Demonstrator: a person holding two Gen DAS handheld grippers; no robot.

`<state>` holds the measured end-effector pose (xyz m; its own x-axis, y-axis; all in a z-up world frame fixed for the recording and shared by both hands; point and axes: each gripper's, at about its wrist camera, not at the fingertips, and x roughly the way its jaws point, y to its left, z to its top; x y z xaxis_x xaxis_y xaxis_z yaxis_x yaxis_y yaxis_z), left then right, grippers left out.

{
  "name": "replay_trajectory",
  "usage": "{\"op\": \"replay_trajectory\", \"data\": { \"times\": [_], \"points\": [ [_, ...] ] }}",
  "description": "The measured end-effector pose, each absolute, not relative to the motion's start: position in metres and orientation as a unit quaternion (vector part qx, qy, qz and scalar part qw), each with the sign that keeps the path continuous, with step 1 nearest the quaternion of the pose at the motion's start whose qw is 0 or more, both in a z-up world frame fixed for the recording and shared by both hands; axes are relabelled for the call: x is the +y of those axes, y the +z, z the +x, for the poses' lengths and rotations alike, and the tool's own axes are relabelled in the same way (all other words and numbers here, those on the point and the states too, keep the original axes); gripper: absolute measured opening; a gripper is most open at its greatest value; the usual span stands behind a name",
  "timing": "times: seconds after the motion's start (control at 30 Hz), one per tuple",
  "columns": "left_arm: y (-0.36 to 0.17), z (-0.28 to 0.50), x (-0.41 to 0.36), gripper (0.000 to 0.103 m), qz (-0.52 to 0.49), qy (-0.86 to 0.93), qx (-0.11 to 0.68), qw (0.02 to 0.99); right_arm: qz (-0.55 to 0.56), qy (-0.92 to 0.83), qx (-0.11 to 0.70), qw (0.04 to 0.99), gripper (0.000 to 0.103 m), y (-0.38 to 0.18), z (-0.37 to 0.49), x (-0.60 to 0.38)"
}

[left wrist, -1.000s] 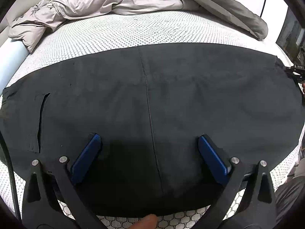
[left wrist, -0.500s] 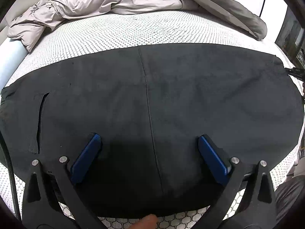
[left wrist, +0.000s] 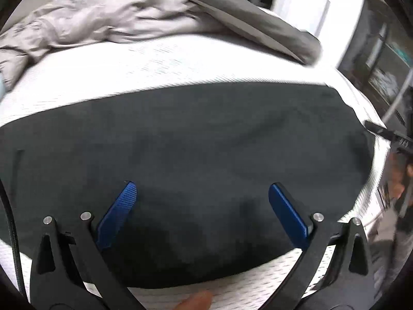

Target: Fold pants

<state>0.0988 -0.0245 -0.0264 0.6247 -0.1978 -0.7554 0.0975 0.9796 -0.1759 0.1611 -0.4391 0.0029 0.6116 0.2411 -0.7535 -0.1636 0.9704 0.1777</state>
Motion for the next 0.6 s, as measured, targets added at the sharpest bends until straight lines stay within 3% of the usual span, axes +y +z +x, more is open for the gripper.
{"op": "replay_trajectory", "data": {
  "times": [0.23, 0.43, 0.5, 0.6],
  "points": [
    [-0.055, 0.103, -0.047, 0.102, -0.008, -0.095, 0.451, 0.888, -0.127, 0.167, 0.455, 0.866, 0.091, -0.057, 0.143, -0.335],
    [-0.058, 0.103, -0.029, 0.102, -0.023, -0.088, 0.453, 0.887, -0.122, 0.073, 0.453, 0.880, 0.091, -0.050, 0.146, -0.419],
    [-0.059, 0.108, -0.025, 0.102, -0.021, -0.085, 0.456, 0.886, -0.135, 0.003, 0.450, 0.883, 0.097, -0.055, 0.150, -0.454],
    [-0.058, 0.110, -0.028, 0.102, -0.016, -0.073, 0.460, 0.885, -0.113, -0.037, 0.451, 0.884, 0.097, -0.058, 0.155, -0.483]
  ]
}}
